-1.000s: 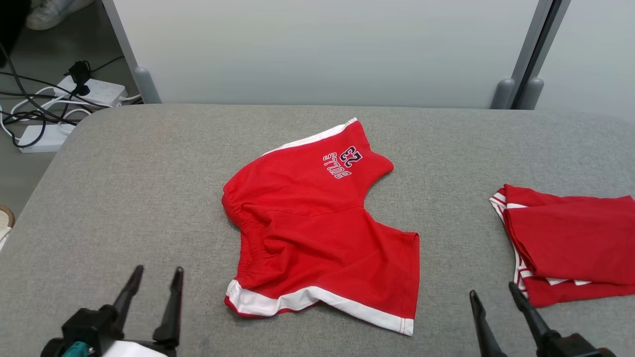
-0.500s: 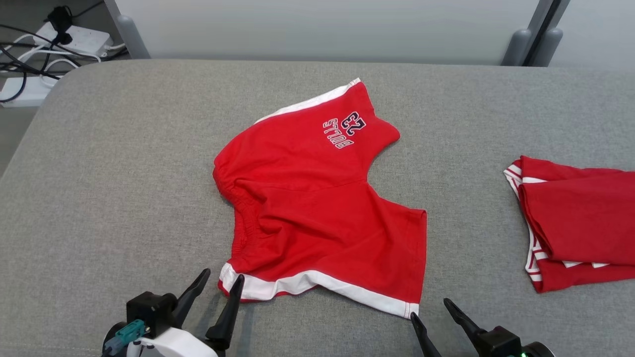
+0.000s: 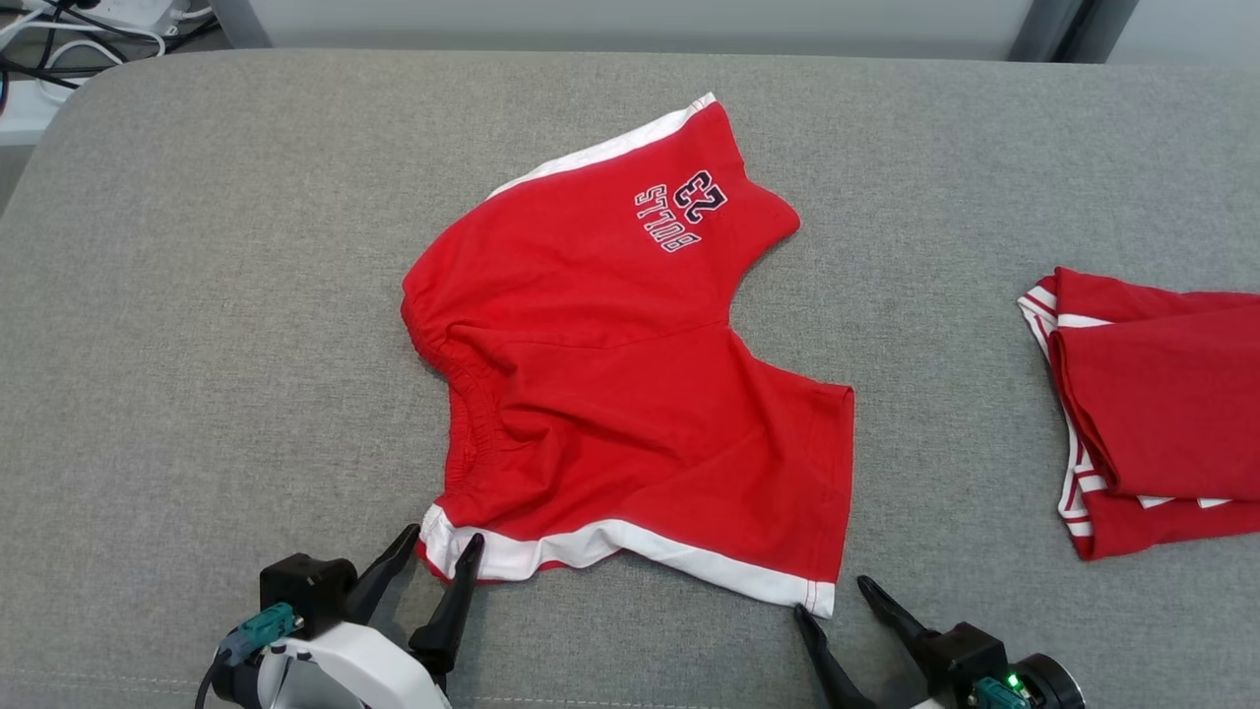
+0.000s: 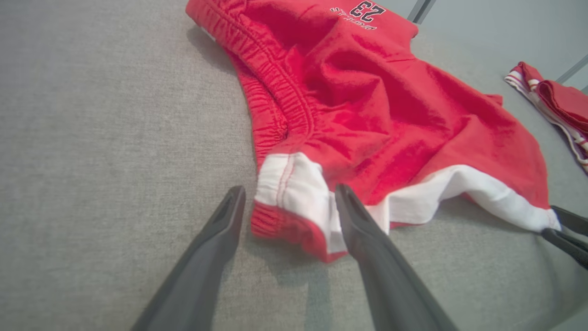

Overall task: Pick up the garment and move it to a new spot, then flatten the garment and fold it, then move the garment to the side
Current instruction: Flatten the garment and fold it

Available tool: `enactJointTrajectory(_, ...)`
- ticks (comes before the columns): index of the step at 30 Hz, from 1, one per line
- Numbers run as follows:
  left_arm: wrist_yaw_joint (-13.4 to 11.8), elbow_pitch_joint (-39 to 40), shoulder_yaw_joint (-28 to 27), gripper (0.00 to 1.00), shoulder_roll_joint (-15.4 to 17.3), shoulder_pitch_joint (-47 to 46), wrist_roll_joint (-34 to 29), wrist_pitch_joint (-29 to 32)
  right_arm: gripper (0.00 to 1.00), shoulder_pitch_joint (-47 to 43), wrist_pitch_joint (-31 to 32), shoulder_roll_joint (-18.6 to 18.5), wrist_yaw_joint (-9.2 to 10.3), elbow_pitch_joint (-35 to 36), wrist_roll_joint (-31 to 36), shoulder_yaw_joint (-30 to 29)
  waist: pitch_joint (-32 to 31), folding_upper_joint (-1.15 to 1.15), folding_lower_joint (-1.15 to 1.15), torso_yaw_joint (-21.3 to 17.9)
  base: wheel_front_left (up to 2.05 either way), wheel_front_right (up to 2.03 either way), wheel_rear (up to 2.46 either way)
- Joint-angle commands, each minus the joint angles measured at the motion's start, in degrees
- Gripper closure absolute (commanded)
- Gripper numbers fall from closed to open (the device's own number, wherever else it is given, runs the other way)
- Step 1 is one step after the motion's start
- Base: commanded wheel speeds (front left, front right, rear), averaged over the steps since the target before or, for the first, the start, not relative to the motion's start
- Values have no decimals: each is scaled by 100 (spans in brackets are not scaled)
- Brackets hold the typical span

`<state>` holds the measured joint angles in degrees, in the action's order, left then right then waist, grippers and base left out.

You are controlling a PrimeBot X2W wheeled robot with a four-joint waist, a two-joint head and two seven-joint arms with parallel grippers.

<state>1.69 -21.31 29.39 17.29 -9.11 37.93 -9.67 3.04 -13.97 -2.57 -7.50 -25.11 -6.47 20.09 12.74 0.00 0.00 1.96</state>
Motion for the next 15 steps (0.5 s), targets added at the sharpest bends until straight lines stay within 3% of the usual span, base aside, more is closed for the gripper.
enactJointTrajectory(1, 29, 67, -186, 4, 105, -265, 21, -50, 5, 112, -65, -33, 1, 50, -37, 156, 4, 0, 0, 1, 0, 0, 0)
enactJointTrajectory(2, 51, 19, -169, 49, 97, -288, 30, -30, 55, 136, -69, -33, 1, 23, -57, 179, 11, 0, 0, 5, 0, 0, 0)
enactJointTrajectory(3, 68, -19, -161, 72, 88, -310, 40, -25, 91, 161, -73, -33, 1, -4, -62, 185, 16, 0, 0, 9, 0, 0, 0)
enactJointTrajectory(4, 84, -53, -150, 100, 80, -325, 47, -24, 100, 177, -77, -32, 1, -16, -84, 181, 11, 0, 0, 12, 0, 0, 0)
enactJointTrajectory(10, 122, -122, -104, 100, 64, -321, 81, -23, 100, 131, -94, -32, 1, 5, -154, 123, -25, 0, 0, 37, 0, 0, 0)
enactJointTrajectory(15, 12, 177, -77, 100, 165, -9, 143, 130, 100, -289, -100, -32, 1, 298, -75, -151, -97, 0, 0, 69, 0, 0, 0)
